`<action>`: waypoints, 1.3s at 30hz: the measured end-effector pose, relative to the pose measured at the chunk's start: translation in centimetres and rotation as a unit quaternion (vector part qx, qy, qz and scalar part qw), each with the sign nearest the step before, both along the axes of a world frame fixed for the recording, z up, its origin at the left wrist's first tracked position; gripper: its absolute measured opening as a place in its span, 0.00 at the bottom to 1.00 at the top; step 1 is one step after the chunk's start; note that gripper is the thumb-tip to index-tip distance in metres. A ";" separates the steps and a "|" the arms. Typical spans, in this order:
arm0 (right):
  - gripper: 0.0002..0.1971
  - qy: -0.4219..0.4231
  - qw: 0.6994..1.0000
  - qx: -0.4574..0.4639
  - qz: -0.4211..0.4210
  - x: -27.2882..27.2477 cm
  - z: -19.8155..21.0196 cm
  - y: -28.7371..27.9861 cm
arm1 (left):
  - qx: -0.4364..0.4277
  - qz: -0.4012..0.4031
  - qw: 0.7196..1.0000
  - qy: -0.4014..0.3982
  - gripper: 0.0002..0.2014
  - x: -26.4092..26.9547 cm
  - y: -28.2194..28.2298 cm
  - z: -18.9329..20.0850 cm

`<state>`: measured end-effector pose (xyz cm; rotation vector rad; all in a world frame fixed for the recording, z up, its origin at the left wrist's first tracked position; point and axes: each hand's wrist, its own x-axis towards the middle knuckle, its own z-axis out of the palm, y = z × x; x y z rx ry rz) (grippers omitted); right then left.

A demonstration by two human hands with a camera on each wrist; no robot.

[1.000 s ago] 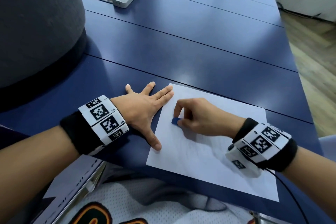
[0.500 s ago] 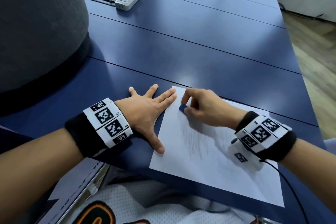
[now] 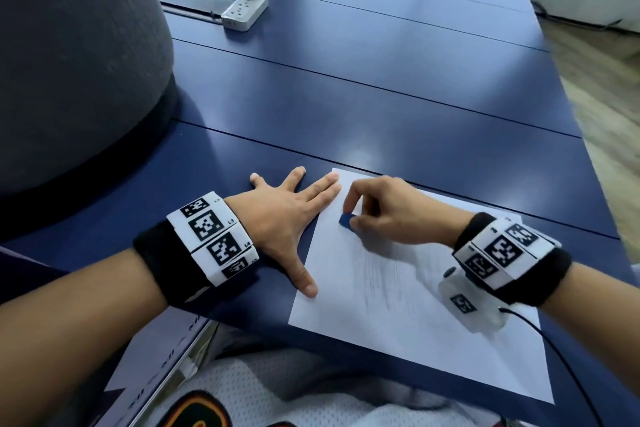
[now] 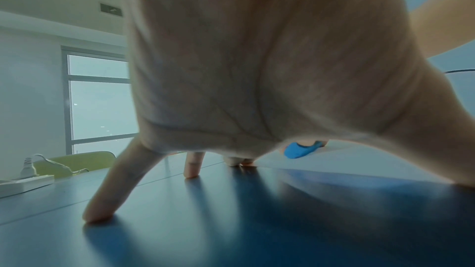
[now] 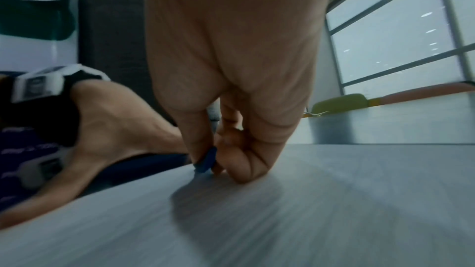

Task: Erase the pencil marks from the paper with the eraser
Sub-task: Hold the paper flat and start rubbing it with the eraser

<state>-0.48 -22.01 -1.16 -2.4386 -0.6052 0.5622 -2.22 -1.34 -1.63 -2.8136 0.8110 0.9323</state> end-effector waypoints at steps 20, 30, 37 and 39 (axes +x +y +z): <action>0.05 0.014 0.998 -0.024 0.053 -1.7 0.3 0.2 | 0.001 0.006 1.000 0.000 0.77 0.0 0.0 -0.2; 0.04 0.003 0.999 -0.038 0.032 -0.6 0.4 -0.7 | 0.007 0.008 1.000 0.008 0.77 -0.1 -0.1 0.2; 0.04 -0.037 0.999 -0.013 -0.020 0.6 0.1 -0.6 | 0.003 0.008 1.000 0.008 0.77 0.0 0.0 0.1; 0.04 -0.018 0.999 -0.029 0.024 -0.2 0.1 -0.2 | 0.007 0.007 1.000 0.007 0.77 0.0 -0.1 0.1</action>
